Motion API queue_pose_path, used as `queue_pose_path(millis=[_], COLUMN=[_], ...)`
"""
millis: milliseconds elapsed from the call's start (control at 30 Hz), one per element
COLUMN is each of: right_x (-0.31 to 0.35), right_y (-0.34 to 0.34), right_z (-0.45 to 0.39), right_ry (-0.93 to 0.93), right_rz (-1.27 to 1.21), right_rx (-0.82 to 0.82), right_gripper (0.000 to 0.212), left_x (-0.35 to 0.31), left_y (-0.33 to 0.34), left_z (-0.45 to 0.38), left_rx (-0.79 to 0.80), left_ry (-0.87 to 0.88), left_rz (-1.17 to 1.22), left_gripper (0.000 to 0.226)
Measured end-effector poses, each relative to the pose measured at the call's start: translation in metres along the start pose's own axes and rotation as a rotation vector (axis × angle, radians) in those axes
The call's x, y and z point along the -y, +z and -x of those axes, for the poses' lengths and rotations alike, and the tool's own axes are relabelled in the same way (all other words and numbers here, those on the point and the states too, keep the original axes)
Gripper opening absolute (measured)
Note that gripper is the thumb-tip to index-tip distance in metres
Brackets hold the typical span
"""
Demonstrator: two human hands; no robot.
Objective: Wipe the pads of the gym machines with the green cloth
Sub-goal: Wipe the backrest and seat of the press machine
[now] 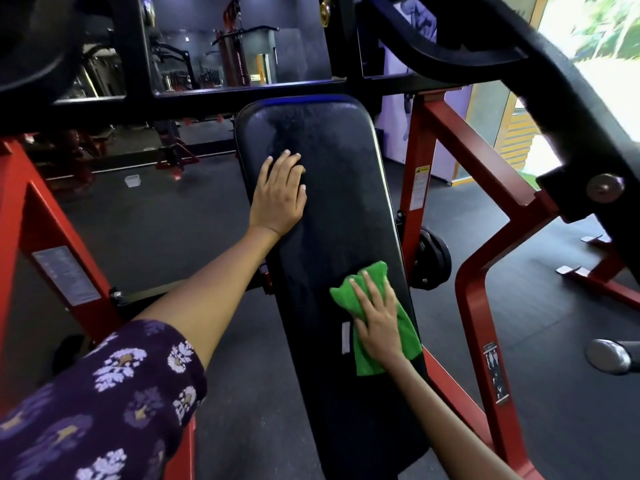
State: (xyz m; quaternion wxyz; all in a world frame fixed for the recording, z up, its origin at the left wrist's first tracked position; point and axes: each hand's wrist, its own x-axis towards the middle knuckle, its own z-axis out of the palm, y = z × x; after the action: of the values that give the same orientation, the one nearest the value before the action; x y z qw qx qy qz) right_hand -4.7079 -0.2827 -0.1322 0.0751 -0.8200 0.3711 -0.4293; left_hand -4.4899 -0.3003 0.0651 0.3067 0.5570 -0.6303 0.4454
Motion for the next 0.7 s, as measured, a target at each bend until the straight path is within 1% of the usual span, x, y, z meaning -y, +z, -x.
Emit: queue_pose_path(millis=[100,133,167,200,267,333,400,467,500,533,600,667,700], right_x=[-0.016,-0.014,-0.009,0.0,0.024,0.053,0.071,0.06,0.046,0.032,0.022,0.038,0.051], right_y=[-0.012,-0.018,-0.023,-0.025,-0.019,-0.003,0.012,0.018,0.017,0.012,0.001,-0.003,-0.001], right_z=[-0.022,-0.04,-0.057,-0.072,-0.084,-0.074,-0.042,-0.008,0.004,0.008,0.001,-0.02,-0.028], right_ry=[0.383,0.459,0.48,0.448,0.313,0.127,-0.085,-0.313,-0.366,-0.349,-0.15,0.036,0.09], right_rz=[-0.167,-0.201,-0.207,-0.185,-0.112,-0.062,0.013,0.14,0.185,0.193,0.108,0.012,-0.038], right_rx=[-0.142,-0.184,-0.211,-0.212,-0.159,-0.104,-0.033,0.042,0.074,0.087,0.025,-0.01,0.003], right_gripper=[0.058,0.056,0.056,0.057,0.058,0.059,0.067,0.076,0.081,0.085,0.081,0.074,0.072], left_x=[0.002,0.003,0.003,0.003,0.002,0.002,0.001,-0.006,-0.011,-0.017,-0.027,-0.029,-0.029], left_y=[-0.001,-0.001,-0.001,-0.001,-0.001,-0.002,-0.003,-0.002,-0.002,-0.001,0.0,0.001,0.001], left_z=[0.0,-0.001,-0.002,-0.003,-0.003,-0.004,-0.002,0.008,0.017,0.028,0.046,0.052,0.051], left_rx=[-0.009,-0.009,-0.006,-0.003,-0.004,-0.022,-0.047,-0.048,-0.036,-0.02,0.011,0.015,0.003], left_ry=[-0.004,-0.013,-0.02,-0.026,-0.039,-0.08,-0.182,-0.316,-0.354,-0.356,-0.313,-0.328,-0.349], left_rz=[0.022,0.027,0.029,0.027,0.019,-0.002,-0.012,0.023,0.036,0.042,0.053,0.094,0.123], left_gripper=[0.029,0.03,0.031,0.031,0.03,0.029,0.03,0.035,0.04,0.044,0.046,0.045,0.044])
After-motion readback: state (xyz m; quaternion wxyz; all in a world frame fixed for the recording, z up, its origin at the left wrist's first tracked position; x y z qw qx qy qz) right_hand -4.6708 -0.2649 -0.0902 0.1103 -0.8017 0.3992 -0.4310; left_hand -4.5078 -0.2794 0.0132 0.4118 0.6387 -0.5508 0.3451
